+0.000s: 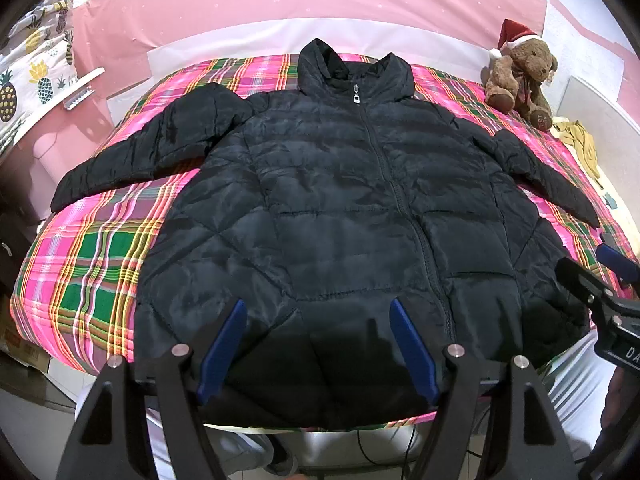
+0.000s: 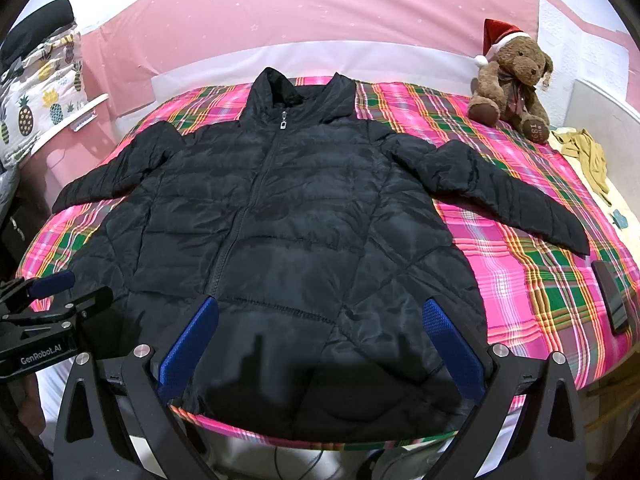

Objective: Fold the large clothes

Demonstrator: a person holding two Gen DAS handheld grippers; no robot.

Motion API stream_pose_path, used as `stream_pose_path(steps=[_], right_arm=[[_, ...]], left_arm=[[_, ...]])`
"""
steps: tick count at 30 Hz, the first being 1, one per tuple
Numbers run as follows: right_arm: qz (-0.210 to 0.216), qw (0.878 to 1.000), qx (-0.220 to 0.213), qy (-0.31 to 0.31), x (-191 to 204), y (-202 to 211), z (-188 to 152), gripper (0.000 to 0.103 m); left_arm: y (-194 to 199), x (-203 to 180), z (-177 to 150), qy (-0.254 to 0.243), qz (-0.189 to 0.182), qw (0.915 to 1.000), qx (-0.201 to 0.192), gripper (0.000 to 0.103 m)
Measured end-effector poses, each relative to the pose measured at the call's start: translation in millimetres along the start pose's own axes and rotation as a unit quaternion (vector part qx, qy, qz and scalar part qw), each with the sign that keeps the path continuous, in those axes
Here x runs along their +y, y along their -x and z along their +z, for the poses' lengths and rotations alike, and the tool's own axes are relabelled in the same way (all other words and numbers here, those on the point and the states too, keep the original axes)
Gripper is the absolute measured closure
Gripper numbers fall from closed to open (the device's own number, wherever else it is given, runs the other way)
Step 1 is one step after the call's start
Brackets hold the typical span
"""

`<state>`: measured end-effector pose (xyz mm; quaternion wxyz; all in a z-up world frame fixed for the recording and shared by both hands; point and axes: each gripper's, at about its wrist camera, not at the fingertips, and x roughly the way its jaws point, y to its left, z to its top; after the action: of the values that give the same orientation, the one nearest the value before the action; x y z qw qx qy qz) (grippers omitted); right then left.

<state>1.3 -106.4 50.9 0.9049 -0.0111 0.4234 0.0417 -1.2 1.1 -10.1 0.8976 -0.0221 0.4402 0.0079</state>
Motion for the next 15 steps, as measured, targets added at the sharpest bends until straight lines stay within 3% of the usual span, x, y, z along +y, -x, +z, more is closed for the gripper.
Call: stream_pose_path(steps=[15], right_arm=[[0.001,1.000,0.002,0.003,3.2,-5.1,0.7,0.001]], left_arm=[[-5.6,2.5,3.3,0.006,0.005,1.0000,0.002,0.027]])
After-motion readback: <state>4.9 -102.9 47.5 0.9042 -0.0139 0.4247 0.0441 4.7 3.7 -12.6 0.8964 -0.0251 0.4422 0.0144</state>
